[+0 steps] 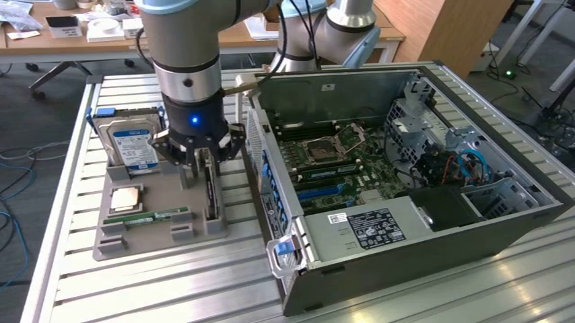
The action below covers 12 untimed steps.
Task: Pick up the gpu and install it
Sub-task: 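Pick up the gpu and move the gpu toward the slot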
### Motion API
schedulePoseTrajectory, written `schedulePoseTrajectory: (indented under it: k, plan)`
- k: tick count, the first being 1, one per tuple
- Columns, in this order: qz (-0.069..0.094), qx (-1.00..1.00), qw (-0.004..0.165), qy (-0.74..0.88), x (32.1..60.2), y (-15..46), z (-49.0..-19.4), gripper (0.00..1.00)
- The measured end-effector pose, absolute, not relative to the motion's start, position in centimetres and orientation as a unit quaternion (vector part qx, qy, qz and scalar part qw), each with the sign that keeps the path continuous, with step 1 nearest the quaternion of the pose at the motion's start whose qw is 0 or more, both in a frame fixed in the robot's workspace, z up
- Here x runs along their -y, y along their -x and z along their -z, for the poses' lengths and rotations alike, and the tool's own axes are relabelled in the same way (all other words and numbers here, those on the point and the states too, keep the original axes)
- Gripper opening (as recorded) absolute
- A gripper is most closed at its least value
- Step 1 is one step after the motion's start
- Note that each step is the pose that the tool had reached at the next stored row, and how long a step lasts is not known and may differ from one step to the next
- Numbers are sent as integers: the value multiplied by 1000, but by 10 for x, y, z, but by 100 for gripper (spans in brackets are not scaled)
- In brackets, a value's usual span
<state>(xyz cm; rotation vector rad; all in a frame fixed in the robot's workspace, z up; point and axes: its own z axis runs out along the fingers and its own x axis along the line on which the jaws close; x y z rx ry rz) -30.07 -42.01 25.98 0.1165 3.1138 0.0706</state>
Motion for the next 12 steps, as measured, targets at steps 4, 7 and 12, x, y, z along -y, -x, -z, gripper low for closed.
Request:
schedulePoseTrajectory:
  k: [4,7,12]
  plan:
    - [-23,-999,12,-37,420,301,-253,43]
    - [-23,-999,12,-37,420,301,-247,43]
    - [-23,-999,12,-37,420,299,-244,43]
